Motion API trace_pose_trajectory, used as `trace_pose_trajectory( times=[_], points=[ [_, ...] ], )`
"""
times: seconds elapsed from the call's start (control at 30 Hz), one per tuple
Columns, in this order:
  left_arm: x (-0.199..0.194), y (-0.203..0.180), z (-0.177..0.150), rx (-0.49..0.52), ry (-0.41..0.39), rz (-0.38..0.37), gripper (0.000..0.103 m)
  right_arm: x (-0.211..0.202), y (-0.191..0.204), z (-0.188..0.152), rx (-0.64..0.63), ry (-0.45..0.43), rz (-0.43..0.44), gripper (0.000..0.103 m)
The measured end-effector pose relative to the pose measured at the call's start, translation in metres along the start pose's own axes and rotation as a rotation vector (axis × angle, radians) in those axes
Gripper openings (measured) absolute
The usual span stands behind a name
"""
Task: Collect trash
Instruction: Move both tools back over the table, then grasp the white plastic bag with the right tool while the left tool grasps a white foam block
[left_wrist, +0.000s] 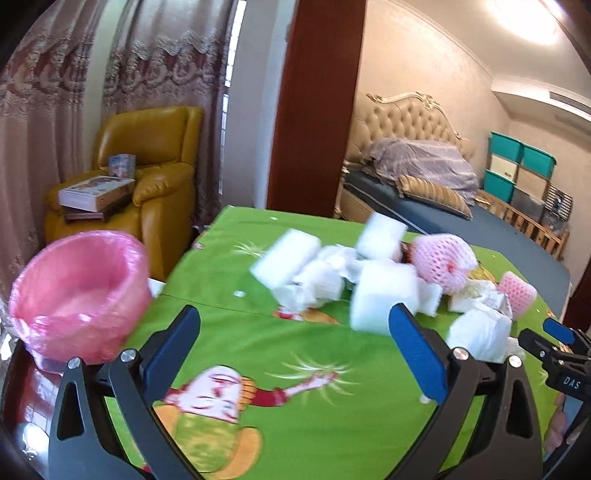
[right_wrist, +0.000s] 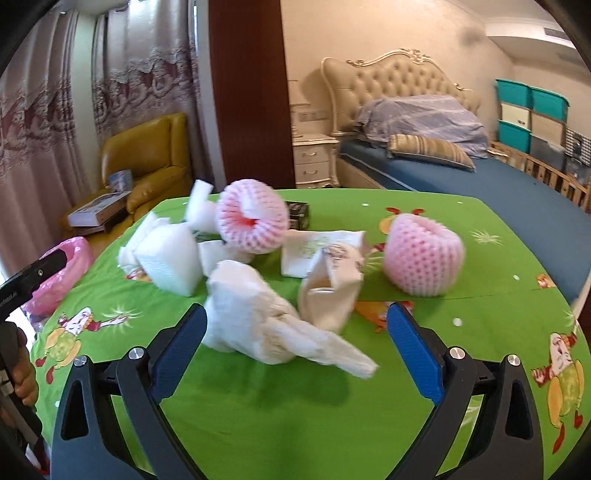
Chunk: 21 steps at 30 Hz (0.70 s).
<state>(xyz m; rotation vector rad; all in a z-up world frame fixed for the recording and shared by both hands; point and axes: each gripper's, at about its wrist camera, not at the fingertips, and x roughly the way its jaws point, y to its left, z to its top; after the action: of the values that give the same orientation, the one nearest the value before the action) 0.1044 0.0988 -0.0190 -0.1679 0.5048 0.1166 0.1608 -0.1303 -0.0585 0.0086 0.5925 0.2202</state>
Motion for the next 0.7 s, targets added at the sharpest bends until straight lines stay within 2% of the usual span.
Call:
trace_pose_trajectory(
  times=[0.37,0.6,0.7],
  points=[
    [0.020,-0.033,-0.012,0.083,0.040,-0.040,0.099,0.012,-0.004,-0.016,0.013,0.067,0.011,0.092],
    [0.024,-0.029,-0.018,0.098,0.055,-0.023,0.099,0.018,0.005,-0.016,0.021,0.090,0.048,0.092],
    [0.022,-0.026,-0.021,0.099,0.050,-0.011,0.099,0.016,0.018,-0.011,-0.011,0.074,0.073,0.090]
  ],
)
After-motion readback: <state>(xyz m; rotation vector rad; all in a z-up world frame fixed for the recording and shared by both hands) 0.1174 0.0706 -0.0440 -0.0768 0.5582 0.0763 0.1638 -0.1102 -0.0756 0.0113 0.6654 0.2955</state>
